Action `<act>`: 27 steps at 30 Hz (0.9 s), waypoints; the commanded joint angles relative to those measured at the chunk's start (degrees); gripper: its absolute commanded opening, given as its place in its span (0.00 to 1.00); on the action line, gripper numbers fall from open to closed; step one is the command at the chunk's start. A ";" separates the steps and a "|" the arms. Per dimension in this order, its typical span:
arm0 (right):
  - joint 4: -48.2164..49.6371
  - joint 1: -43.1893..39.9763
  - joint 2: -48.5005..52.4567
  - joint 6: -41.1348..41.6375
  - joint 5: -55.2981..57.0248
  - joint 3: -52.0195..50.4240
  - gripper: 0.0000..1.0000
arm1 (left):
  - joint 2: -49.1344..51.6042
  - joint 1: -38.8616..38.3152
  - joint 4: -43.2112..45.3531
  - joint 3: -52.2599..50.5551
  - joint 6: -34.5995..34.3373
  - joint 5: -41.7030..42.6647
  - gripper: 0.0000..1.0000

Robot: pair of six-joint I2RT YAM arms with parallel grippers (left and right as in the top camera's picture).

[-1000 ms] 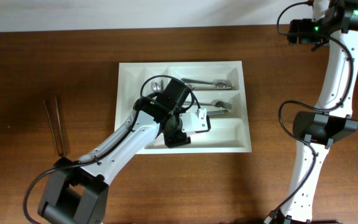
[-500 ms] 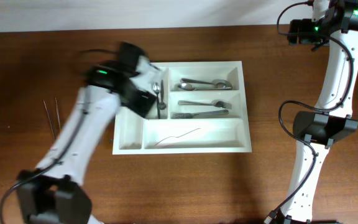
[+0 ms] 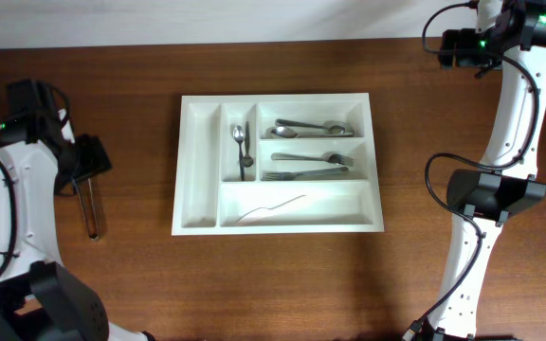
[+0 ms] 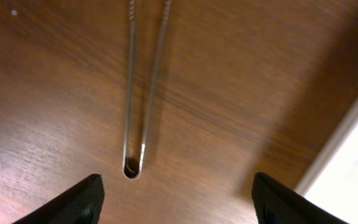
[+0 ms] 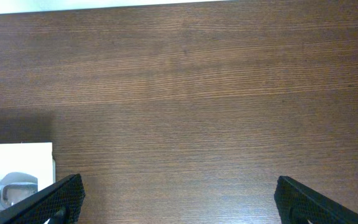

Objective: Pack container
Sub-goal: 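Move the left gripper to the metal tongs and grasp them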

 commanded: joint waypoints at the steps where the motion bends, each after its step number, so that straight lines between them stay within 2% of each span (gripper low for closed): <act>1: -0.04 0.13 -1.05 0.48 0.50 0.44 0.99 | -0.74 0.70 2.89 -4.57 -0.11 -0.02 0.77; 10: -0.04 0.13 -1.05 0.48 0.50 0.44 0.99 | 0.04 0.81 16.48 -15.06 1.46 -0.28 0.75; 27: -0.04 0.13 -1.05 0.48 0.50 0.44 0.99 | 14.82 0.83 21.62 -15.37 6.75 -1.97 0.72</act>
